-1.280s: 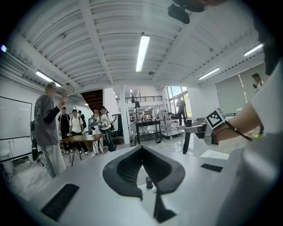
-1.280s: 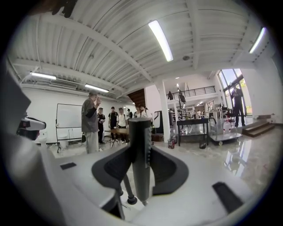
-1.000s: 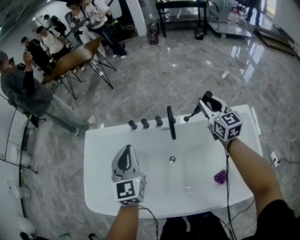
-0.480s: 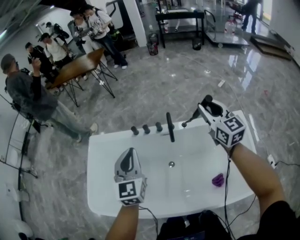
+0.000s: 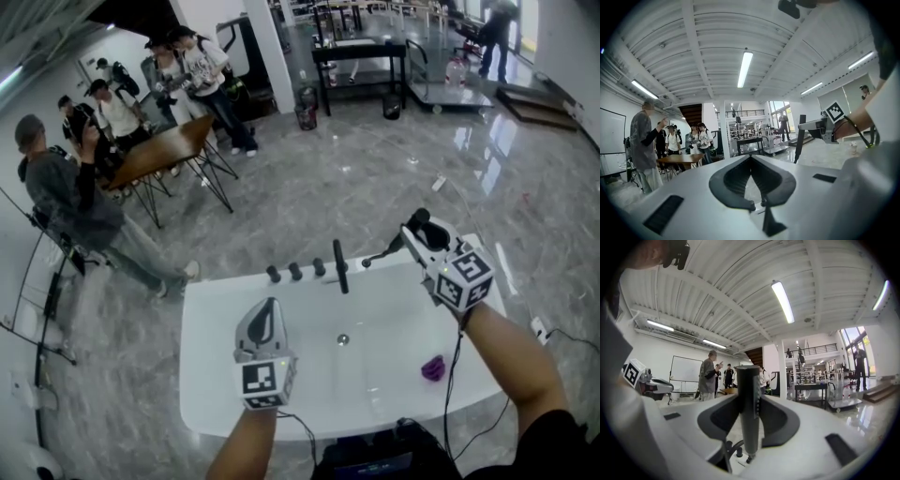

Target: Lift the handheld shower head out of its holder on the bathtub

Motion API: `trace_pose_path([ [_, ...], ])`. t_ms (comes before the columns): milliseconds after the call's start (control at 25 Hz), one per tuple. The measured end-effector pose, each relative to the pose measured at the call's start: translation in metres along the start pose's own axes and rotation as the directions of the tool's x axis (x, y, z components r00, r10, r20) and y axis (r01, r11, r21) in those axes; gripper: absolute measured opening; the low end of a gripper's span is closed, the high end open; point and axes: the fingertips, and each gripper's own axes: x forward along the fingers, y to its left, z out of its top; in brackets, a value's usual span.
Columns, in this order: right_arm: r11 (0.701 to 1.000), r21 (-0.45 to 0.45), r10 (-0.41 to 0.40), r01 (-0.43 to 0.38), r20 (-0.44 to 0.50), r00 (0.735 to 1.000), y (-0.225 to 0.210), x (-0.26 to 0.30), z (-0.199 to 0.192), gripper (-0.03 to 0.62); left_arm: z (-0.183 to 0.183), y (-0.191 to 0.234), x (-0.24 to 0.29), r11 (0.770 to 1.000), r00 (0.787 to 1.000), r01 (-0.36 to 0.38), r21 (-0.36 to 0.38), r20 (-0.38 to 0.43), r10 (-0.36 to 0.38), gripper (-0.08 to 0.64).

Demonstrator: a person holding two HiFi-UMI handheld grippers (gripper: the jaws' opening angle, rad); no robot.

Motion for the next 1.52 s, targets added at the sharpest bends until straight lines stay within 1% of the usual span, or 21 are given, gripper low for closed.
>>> trace_pose_path([
  [40,1.0,-0.001,0.003,-0.003,0.006,1.0,0.003,-0.003,0.005,0.144,0.004,-0.001,-0.002,1.0,1.0,0.008,0.006,0.001,-0.008,0.009],
  [280,1.0,0.007,-0.005,0.004,0.043,0.999,0.013,-0.022,0.029,0.144,0.024,-0.001,-0.011,1.0,0.999,0.027,-0.011,0.022,-0.027,0.009],
  [400,1.0,-0.005,-0.008,0.008,0.058,0.998,0.013,-0.033,0.039,0.144,0.023,0.0,-0.014,0.999,1.0,0.031,-0.019,0.003,-0.031,0.009],
  [480,1.0,-0.001,-0.013,0.013,0.066,0.998,0.011,-0.041,0.047,0.144,0.026,-0.001,-0.016,0.999,0.999,0.036,-0.012,-0.008,-0.036,0.009],
  [640,1.0,0.001,-0.007,0.007,0.082,0.997,0.011,-0.052,0.062,0.144,0.037,-0.008,-0.017,0.999,0.999,0.054,0.008,-0.004,-0.054,0.009],
  [760,1.0,-0.004,0.012,-0.011,0.098,0.995,0.016,-0.062,0.072,0.145,0.04,-0.011,-0.02,0.999,0.999,0.051,0.016,-0.008,-0.051,0.009],
  [960,1.0,-0.003,0.022,-0.022,0.123,0.992,0.019,-0.086,0.083,0.144,0.041,-0.019,-0.03,0.999,0.999,0.036,-0.005,-0.015,-0.036,0.009],
  [1160,1.0,-0.003,0.01,-0.01,0.143,0.99,0.013,-0.106,0.098,0.145,0.056,-0.024,-0.037,1.0,0.999,0.03,-0.004,0.009,-0.03,0.009],
  [1320,1.0,-0.017,0.017,-0.014,0.172,0.985,0.018,-0.126,0.117,0.146,0.067,-0.027,-0.047,1.0,0.999,0.02,0.008,0.027,-0.02,0.009],
  [1520,1.0,-0.011,0.023,-0.021,0.186,0.982,0.03,-0.144,0.136,0.145,0.067,-0.026,-0.058,1.0,1.0,0.01,-0.018,0.029,-0.009,0.009],
])
